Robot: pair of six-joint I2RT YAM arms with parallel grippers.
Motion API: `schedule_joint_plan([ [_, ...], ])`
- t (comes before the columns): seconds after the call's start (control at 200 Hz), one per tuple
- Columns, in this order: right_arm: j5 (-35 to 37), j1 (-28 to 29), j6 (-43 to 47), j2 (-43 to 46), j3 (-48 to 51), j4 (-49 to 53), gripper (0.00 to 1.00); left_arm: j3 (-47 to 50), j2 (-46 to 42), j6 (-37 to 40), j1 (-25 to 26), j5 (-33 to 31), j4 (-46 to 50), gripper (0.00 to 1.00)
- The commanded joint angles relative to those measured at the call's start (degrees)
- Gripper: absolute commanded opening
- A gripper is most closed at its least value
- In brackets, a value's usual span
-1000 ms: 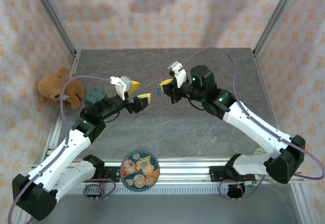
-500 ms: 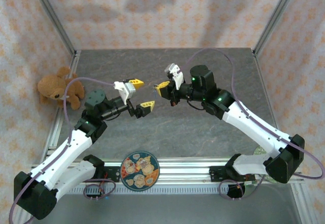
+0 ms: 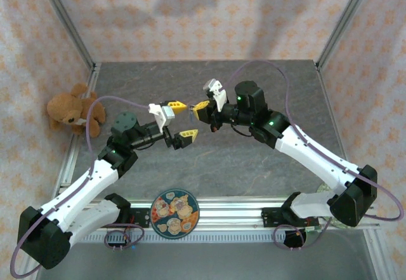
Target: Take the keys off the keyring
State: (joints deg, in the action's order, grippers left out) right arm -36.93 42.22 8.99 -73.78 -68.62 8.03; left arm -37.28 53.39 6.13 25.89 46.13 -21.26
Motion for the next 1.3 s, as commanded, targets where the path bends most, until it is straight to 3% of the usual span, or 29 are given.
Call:
schedule_joint_plan([
  [0.0, 1.0, 0.3, 0.1, 0.0, -1.6, -2.7, 0.00, -0.7, -0.2, 1.3, 0.6, 0.7, -0.9, 0.92],
  [0.325, 0.4, 0.3, 0.0, -0.3, -2.0, -3.2, 0.00, -1.5, 0.2, 1.3, 1.5, 0.5, -0.6, 0.91],
  [0.646, 6.0, 0.3, 0.0, -1.2, -3.2, -2.1, 0.00, -2.2, -0.2, 2.0, 2.6, -0.1, 0.3, 0.91],
  [0.901, 6.0, 0.4, -0.4, -1.3, -3.5, -2.1, 0.00, -2.6, -0.2, 2.6, 3.1, -1.0, 0.9, 0.91],
  [1.296, 1.6, -0.6, -1.5, 0.3, -2.1, -4.5, 0.00, -0.3, -4.7, 0.9, 2.9, -10.3, 3.6, 0.89],
])
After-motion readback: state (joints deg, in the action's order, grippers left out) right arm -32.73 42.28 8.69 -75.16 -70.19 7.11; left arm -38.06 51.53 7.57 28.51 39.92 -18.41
